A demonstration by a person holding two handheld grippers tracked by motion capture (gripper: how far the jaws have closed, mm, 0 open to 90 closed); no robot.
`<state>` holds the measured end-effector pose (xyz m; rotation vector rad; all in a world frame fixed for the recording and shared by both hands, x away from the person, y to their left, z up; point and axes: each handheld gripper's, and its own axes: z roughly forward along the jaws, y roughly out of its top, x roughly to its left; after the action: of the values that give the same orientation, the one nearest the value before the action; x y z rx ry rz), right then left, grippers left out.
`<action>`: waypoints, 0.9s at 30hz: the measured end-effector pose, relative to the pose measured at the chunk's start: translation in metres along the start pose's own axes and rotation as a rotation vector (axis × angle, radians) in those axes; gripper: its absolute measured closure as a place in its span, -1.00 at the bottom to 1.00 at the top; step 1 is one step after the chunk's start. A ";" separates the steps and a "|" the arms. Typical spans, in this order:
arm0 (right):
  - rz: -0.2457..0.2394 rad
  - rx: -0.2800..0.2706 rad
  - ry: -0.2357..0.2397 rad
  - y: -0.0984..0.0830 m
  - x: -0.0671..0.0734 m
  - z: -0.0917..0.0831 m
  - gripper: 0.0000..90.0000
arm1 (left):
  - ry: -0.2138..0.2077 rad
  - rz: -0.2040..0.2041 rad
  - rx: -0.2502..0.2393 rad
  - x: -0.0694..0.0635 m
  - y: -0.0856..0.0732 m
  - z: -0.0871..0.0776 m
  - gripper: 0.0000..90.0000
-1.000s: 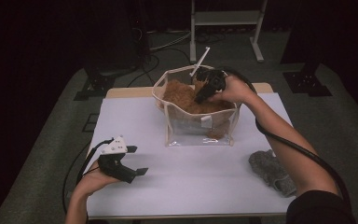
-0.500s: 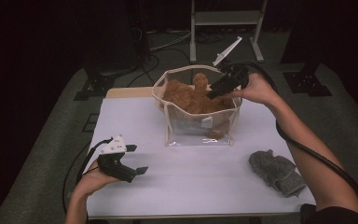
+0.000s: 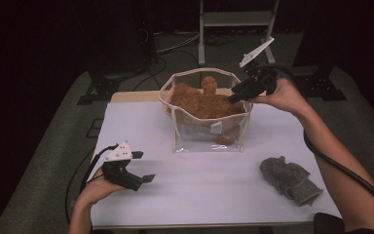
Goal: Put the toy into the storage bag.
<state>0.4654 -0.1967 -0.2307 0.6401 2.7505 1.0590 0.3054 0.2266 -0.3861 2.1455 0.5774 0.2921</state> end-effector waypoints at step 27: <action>0.082 -0.095 -0.044 -0.062 0.010 -0.052 -0.03 | -0.004 -0.012 0.005 0.000 -0.001 0.004 -0.81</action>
<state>0.4220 -0.2651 -0.2329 0.7581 2.6389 1.1705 0.3063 0.2242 -0.3893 2.1459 0.5890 0.2800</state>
